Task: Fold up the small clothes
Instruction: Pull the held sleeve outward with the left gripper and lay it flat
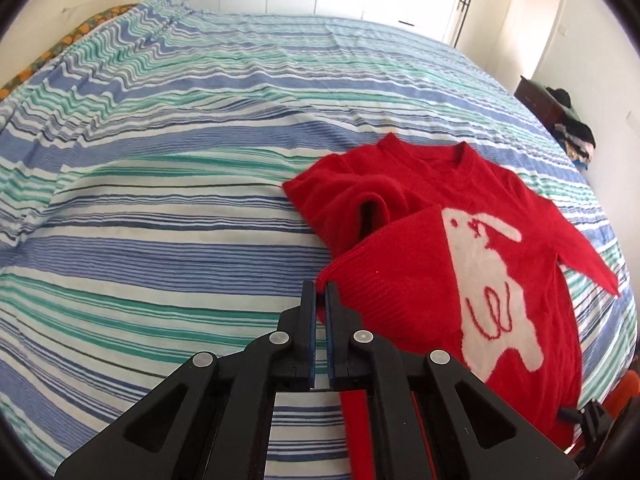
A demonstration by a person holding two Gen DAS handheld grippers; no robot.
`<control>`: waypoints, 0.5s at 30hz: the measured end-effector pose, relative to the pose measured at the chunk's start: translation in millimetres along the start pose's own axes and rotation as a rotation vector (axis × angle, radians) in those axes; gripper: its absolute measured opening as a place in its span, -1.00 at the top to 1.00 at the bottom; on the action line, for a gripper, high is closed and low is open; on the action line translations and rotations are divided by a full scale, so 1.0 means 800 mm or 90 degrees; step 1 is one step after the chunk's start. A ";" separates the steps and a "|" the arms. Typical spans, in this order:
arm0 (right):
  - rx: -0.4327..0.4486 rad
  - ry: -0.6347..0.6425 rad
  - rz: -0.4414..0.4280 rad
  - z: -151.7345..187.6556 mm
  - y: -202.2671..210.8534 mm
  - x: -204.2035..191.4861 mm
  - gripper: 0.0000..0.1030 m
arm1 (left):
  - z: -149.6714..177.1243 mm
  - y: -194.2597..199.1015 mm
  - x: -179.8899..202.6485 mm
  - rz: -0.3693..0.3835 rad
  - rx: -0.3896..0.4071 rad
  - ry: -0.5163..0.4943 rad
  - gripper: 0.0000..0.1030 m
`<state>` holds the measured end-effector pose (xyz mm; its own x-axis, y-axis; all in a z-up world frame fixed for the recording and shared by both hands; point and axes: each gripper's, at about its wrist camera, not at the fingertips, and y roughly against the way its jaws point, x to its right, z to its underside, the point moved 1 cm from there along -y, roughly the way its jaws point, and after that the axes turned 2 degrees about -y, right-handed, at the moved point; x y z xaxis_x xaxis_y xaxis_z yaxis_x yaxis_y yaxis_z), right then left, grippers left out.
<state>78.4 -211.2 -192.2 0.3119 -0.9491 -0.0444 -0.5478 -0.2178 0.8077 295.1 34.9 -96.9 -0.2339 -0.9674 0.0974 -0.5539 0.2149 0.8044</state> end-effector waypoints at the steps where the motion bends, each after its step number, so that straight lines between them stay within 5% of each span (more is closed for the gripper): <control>1: 0.000 0.000 0.000 0.000 0.000 0.000 -0.65 | -0.001 0.012 -0.015 -0.010 0.008 0.012 0.96; 8: -0.001 0.000 0.003 -0.001 -0.001 -0.001 -0.65 | 0.003 0.065 -0.146 -0.144 0.012 0.081 0.96; 15: -0.006 0.002 0.017 -0.001 -0.002 -0.005 -0.66 | 0.030 0.048 -0.258 -0.263 -0.049 0.187 0.96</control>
<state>78.4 -207.2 -193.1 0.3004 -0.9536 -0.0206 -0.5490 -0.1905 0.8138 302.8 246.1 -99.9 0.2322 -0.9689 -0.0857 -0.4901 -0.1926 0.8501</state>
